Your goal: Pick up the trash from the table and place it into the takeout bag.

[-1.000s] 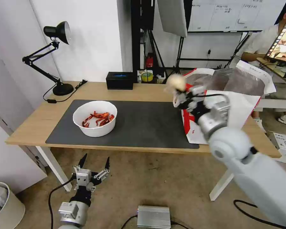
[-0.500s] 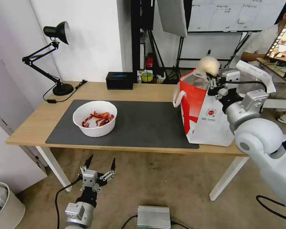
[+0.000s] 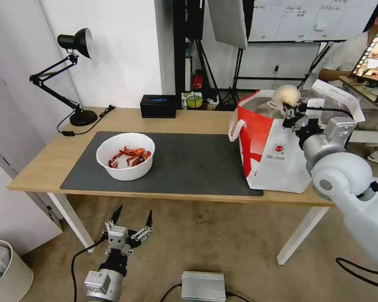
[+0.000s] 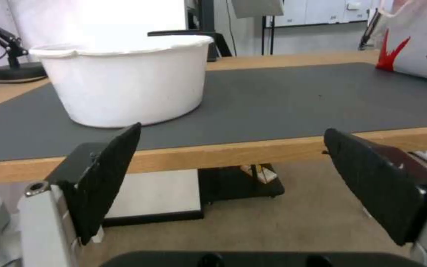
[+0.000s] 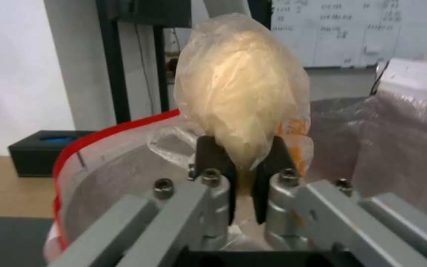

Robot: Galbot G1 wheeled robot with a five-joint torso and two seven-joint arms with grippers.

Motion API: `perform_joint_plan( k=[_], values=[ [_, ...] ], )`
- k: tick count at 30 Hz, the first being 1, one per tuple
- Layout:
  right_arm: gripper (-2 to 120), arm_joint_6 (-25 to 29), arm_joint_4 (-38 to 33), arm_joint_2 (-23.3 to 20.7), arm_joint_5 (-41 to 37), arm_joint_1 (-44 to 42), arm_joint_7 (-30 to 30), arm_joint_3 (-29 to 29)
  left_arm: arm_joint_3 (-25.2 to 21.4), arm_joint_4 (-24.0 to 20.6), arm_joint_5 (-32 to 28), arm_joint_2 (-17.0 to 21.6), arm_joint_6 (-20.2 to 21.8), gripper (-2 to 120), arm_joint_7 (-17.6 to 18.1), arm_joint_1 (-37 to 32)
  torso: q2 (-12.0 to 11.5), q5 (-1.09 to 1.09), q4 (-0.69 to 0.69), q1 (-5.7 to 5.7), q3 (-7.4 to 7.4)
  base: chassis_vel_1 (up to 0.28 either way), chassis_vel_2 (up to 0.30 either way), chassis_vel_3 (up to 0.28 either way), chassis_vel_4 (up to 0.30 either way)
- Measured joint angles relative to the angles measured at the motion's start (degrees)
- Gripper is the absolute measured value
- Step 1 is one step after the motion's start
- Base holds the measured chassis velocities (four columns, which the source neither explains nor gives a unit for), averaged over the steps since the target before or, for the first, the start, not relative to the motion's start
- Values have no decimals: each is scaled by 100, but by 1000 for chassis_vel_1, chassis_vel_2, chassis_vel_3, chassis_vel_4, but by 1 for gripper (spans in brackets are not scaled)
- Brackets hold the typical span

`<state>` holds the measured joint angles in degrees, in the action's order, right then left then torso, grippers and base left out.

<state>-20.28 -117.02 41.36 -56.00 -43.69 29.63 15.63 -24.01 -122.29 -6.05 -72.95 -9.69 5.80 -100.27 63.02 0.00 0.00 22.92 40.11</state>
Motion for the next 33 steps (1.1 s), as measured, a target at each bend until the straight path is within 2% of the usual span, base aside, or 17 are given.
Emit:
perform_joint_plan(
  k=[1, 2, 4, 5, 8, 9, 12, 13, 16, 17, 19, 21, 23, 33],
  values=[
    [17, -6, -20, -7, -37, -12, 1, 15, 4, 0, 4, -4, 0, 100, 0, 0, 0, 0, 0, 0, 0, 0, 0, 0, 0],
    [17, -6, -20, -7, -37, -12, 1, 15, 4, 0, 4, -4, 0, 100, 0, 0, 0, 0, 0, 0, 0, 0, 0, 0, 0],
    [27, -28, -69, -30, -121, -19, 2, 38, 9, 0, 9, -6, 0, 100, -1, 0, 0, 0, 0, 0, 0, 0, 0, 0, 0],
    [27, -28, -69, -30, -121, -19, 2, 38, 9, 0, 9, -6, 0, 100, -1, 0, 0, 0, 0, 0, 0, 0, 0, 0, 0],
    [42, -69, -140, -65, -172, -17, -1, 40, 7, -1, 9, -5, 0, 100, -7, 11, 0, 0, 0, 0, 0, 0, 0, 0, 0],
    [42, -69, -140, -65, -172, -17, -1, 40, 7, -1, 9, -5, 0, 100, -7, 11, 0, 0, 0, 0, 0, 0, 0, 0, 0],
    [58, -79, -143, -64, -144, -21, -12, 38, 3, -1, 9, -10, 5, 100, -10, 15, 0, 0, 0, 0, 0, 0, 0, 0, 0],
    [58, -79, -143, -64, -144, -21, -12, 38, 3, -1, 9, -10, 5, 100, -10, 15, 0, 0, 0, 0, 0, 0, 0, 0, 0],
    [71, -81, -129, -53, -116, -36, -20, 28, 0, 16, 5, -5, 6, 100, -12, 30, 0, 0, 0, 0, 0, 0, 0, 0, 0],
    [71, -81, -129, -53, -116, -36, -20, 28, 0, 16, 5, -5, 6, 100, -12, 30, 0, 0, 0, 0, 0, 0, 0, 0, 0],
    [82, -82, -93, -48, -87, -35, -26, 17, 2, 37, -1, 7, 13, 100, -12, 55, 0, 0, 0, 0, 0, 0, 0, 0, 0],
    [86, -82, -83, -48, -69, -34, -31, 16, 6, 46, -4, 13, 16, 100, -13, 64, 0, 0, 0, 0, 0, 0, 0, 0, 0],
    [96, -82, -63, -50, -35, -31, -48, 12, 11, 62, -14, 31, 20, 100, -12, 85, 0, 0, 0, 0, 0, 0, 0, 0, 0],
    [100, -12, -58, -51, -31, 4, -172, 1, 9, 77, -66, 108, 30, 100, -3, 141, 0, 0, 0, 0, 0, 0, 0, 0, 0]
  ],
)
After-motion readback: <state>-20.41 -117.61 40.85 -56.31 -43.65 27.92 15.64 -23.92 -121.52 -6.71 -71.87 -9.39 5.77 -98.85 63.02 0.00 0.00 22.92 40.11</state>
